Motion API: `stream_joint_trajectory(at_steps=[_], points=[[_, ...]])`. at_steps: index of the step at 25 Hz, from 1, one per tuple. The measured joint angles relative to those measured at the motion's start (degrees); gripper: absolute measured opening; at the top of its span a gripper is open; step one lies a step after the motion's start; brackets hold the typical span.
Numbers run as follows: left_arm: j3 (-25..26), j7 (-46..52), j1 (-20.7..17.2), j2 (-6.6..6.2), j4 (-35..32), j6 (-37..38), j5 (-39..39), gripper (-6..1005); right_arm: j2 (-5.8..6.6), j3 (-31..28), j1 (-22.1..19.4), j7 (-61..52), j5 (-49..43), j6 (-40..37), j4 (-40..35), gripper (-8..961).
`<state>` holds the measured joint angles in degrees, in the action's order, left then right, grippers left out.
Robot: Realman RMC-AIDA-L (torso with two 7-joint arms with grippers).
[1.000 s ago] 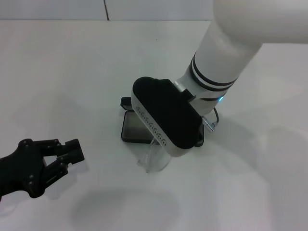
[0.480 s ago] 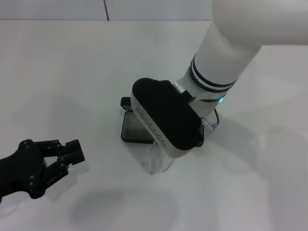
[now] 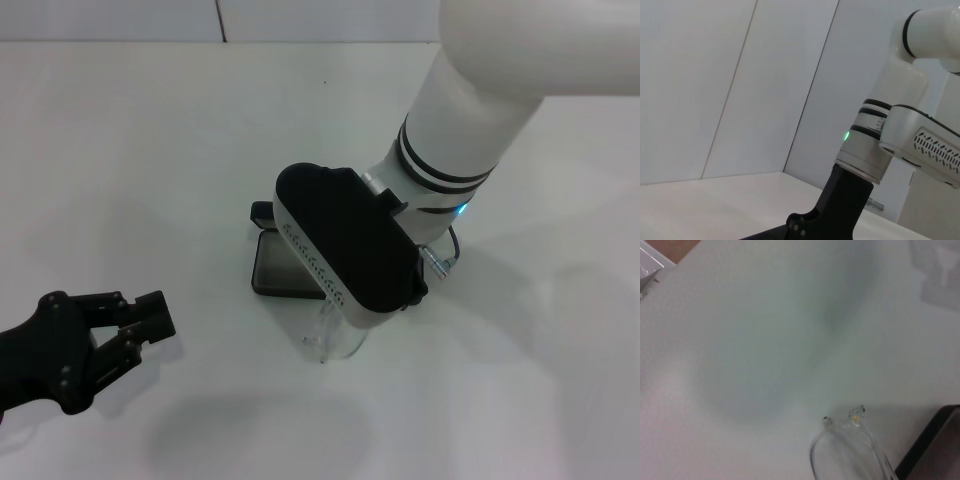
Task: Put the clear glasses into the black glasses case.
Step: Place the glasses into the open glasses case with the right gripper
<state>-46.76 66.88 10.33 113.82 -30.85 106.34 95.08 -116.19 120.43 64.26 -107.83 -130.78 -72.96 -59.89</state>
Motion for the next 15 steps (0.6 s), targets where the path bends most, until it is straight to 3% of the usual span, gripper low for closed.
stream_joint_trajectory(at_steps=[15], points=[[0.1,-0.5,-0.4,0.00,0.0,0.0,-0.2,197,0.01,-0.2,0.1,-0.8,-0.3,-1.0,-1.8,213]])
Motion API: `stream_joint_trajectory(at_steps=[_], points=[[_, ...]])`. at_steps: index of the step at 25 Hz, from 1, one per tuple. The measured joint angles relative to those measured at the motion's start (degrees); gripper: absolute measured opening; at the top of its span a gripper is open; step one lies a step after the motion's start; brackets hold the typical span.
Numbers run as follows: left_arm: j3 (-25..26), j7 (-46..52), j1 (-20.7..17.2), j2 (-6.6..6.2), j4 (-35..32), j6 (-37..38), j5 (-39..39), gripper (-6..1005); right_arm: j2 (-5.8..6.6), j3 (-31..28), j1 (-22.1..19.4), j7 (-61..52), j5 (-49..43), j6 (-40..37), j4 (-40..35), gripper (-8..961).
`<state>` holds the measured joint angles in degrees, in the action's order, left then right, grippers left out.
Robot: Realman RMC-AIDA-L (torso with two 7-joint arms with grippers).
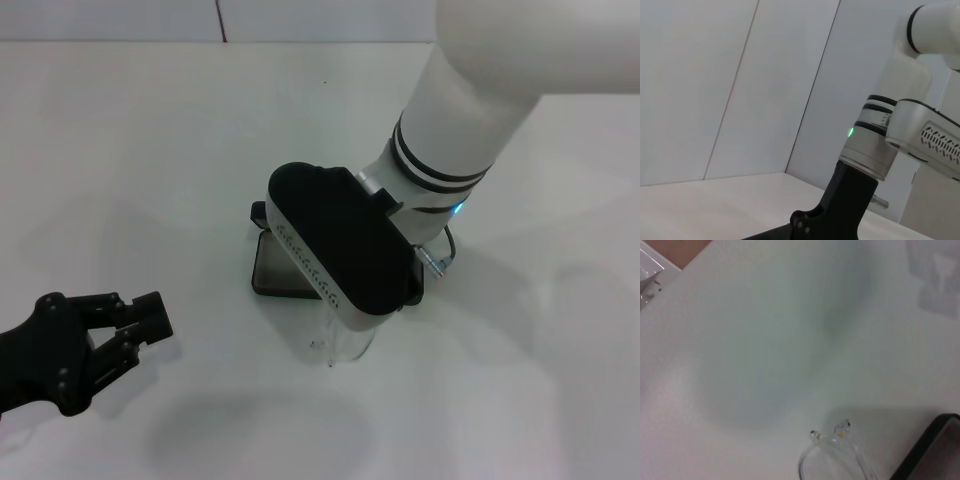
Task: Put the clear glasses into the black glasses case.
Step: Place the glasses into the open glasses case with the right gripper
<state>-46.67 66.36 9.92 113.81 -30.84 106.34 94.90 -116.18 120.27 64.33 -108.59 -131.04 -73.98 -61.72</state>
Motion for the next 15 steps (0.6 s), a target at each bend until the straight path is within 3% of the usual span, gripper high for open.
stream_joint_trajectory(at_steps=[15], points=[[1.3,0.0,-0.2,0.33,0.0,0.2,-0.1,198,0.00,0.0,0.0,0.0,0.0,-0.5,-0.2,72]])
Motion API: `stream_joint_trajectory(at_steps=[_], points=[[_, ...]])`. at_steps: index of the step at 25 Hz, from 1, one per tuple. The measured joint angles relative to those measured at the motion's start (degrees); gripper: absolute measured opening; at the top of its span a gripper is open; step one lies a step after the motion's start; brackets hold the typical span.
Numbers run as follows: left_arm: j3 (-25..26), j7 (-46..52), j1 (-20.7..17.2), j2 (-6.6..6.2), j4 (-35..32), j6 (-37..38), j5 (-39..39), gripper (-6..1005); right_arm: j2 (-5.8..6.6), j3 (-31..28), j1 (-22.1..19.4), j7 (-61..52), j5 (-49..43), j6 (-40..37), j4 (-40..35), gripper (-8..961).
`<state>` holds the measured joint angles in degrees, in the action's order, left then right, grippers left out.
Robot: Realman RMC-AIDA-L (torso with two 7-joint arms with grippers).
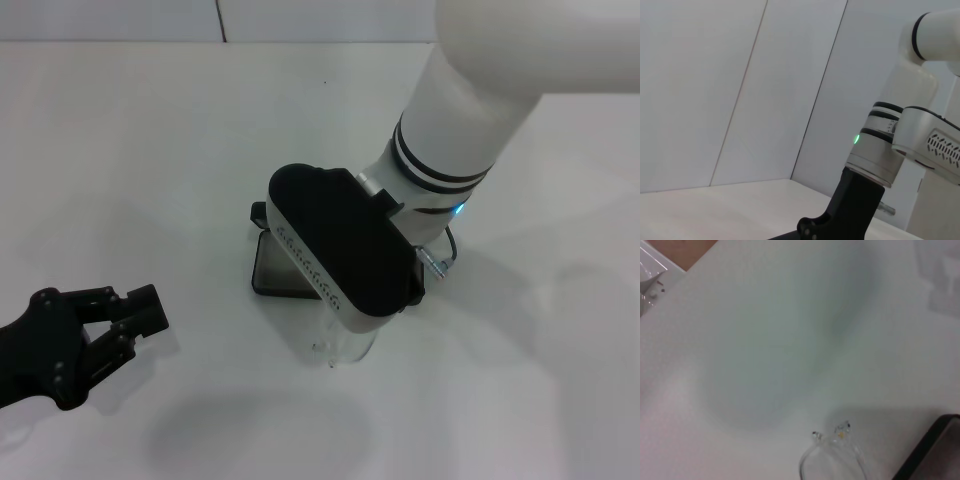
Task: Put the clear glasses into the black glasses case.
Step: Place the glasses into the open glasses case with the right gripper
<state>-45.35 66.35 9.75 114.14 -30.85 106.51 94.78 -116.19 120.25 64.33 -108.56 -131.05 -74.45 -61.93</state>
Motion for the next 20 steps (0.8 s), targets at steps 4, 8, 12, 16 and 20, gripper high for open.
stream_joint_trajectory(at_steps=[4,8,12,16,20], points=[[0.0,0.0,0.0,0.03,0.0,0.0,0.0,198,0.00,-0.1,-0.2,-0.1,-0.4,-0.3,-0.6,28],[0.0,0.0,0.0,0.11,0.0,0.0,0.0,197,0.00,-0.6,-0.4,-0.1,-0.7,-1.5,-2.3,11],[0.0,0.0,0.0,0.11,0.0,0.0,0.1,197,0.00,-1.0,-0.5,-0.2,-1.5,-1.7,-3.4,16],[0.0,0.0,-0.2,0.11,0.0,0.0,0.1,199,-0.01,-1.3,-0.5,-1.2,-2.8,-2.9,-4.4,27],[0.0,0.0,-0.3,0.17,0.0,0.0,0.1,198,0.00,-2.3,0.3,-0.4,-2.5,-7.4,-4.6,39]])
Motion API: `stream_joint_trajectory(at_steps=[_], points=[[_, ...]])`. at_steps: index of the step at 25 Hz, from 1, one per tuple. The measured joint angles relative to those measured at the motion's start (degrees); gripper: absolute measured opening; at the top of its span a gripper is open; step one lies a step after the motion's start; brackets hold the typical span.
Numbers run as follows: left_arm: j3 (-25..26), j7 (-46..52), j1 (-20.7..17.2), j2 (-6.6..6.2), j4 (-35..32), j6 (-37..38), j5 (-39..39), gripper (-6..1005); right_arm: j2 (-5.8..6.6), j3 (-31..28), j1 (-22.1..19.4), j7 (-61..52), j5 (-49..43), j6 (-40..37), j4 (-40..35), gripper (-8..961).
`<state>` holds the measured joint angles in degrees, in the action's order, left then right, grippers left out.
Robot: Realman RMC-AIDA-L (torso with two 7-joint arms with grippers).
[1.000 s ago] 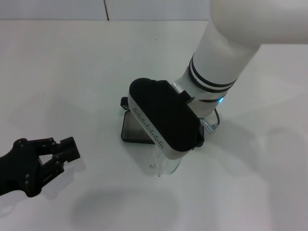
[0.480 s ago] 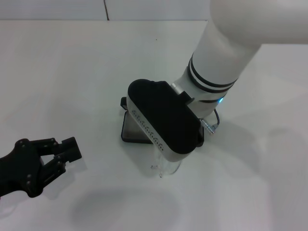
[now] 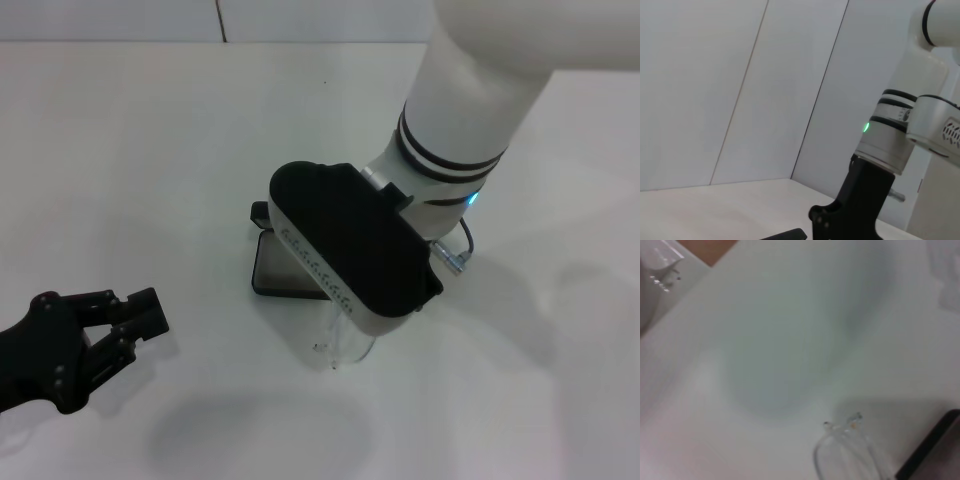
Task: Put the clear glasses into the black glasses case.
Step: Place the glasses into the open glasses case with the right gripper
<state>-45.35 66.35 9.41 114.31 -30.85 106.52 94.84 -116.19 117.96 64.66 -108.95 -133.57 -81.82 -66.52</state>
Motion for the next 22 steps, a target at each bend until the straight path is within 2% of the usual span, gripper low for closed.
stream_joint_trajectory(at_steps=[2,13,21,22], points=[[0.0,-0.1,-0.1,0.03,0.0,0.0,0.0,198,0.00,-1.1,0.1,1.6,0.5,-1.6,-0.4,45],[0.0,-0.6,-0.5,0.24,0.0,0.0,0.0,198,0.00,-1.4,0.4,5.1,0.3,-1.1,0.8,264],[0.3,-0.6,-0.5,0.30,0.0,0.0,-0.1,199,0.00,-1.1,1.1,7.7,0.8,1.2,4.0,568],[0.5,-0.6,-0.5,0.30,0.0,0.0,-0.1,199,0.00,-0.9,1.1,7.9,0.9,1.4,4.3,567]])
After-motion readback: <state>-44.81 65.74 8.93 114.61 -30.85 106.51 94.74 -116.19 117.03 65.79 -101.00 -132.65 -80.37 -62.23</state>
